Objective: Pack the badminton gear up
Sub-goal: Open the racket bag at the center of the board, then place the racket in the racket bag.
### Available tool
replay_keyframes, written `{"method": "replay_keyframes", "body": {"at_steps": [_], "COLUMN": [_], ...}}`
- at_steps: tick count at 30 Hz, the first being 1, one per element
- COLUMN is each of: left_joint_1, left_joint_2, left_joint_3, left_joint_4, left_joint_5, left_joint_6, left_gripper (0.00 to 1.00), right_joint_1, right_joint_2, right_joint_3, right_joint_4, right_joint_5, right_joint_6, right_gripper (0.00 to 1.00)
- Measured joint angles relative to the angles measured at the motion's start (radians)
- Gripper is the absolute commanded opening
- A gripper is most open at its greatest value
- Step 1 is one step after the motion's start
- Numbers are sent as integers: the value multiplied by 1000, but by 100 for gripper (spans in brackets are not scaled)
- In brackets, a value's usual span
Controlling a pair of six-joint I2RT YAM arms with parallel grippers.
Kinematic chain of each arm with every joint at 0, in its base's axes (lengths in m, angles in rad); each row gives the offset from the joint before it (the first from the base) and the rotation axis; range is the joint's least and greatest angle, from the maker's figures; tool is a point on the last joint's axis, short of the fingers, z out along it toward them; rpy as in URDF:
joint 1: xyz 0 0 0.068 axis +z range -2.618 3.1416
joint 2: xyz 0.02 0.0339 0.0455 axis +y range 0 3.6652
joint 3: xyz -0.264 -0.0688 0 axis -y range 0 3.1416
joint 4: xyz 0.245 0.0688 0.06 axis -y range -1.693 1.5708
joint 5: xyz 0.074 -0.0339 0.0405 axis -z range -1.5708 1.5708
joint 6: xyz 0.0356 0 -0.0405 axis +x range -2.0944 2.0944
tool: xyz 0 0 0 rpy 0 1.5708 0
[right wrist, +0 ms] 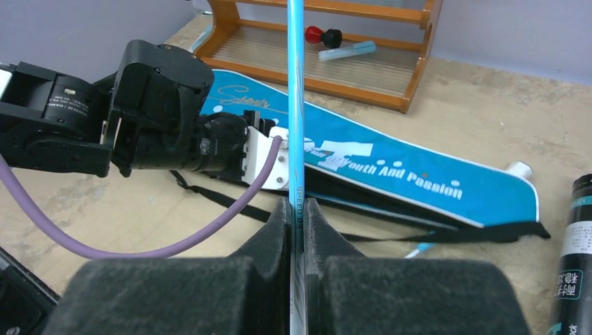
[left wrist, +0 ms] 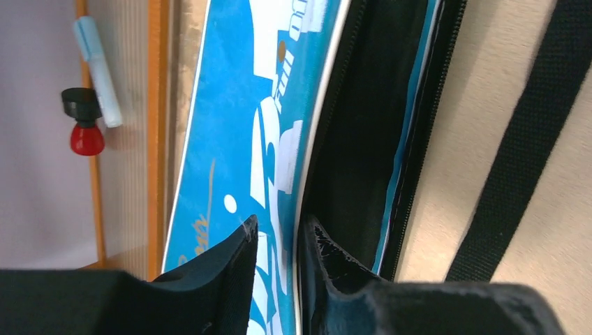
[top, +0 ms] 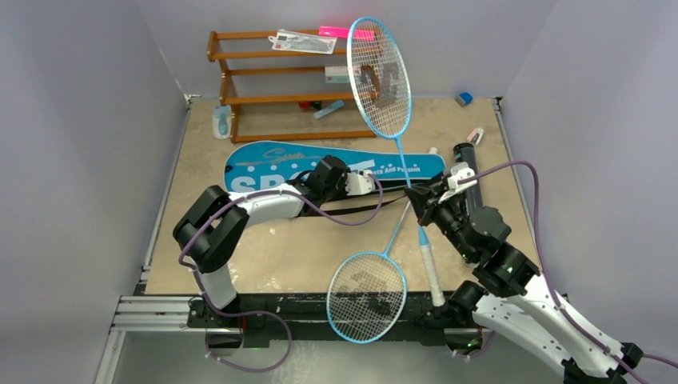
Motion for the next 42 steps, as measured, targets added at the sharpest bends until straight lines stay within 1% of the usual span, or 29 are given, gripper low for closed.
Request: {"method": "replay_keyframes", "body": {"at_steps": [1,3,4,5,7,8,12,15,18,23,25,29,34,38,42], "left_joint_1": [0,0,0,0,0,0,3,27,75,134,156,191,233,285,321], "left_joint_2": [5,18,25,33,51,63,119,113,74,-12,-41,-88,-121,-144,-167], "left_joint_3": [3,5,5,5,5,7,48,70,74,74,74,69,66,64,64], "left_joint_4": [12,37,48,56,66,63,11,-43,-84,-123,-134,-155,-173,-193,-206], "left_joint_5": [-16,-34,-38,-39,-37,-36,-32,7,54,50,55,71,74,90,98], "left_joint_6": [8,18,22,25,23,24,5,-49,-94,-106,-106,-102,-95,-98,-105], "left_gripper": [26,34,34,26,1,0,0,0,0,0,0,0,0,0,0], "right_joint_1": [0,0,0,0,0,0,0,0,0,0,0,0,0,0,0], "right_joint_2": [-3,-8,-12,-17,-23,-24,-8,26,71,218,280,354,362,407,465], "right_joint_3": [0,1,3,7,16,27,117,222,325,502,549,586,617,632,598], "right_joint_4": [-2,-9,-22,-37,-66,-92,-214,-330,-449,-698,-782,-930,-1051,-1104,-1110], "right_joint_5": [0,6,13,27,54,68,132,167,186,181,177,155,66,3,-58], "right_joint_6": [0,0,2,4,13,22,71,119,163,270,309,348,330,308,289], "right_gripper": [0,0,0,0,0,0,0,0,0,0,0,0,0,0,0]}}
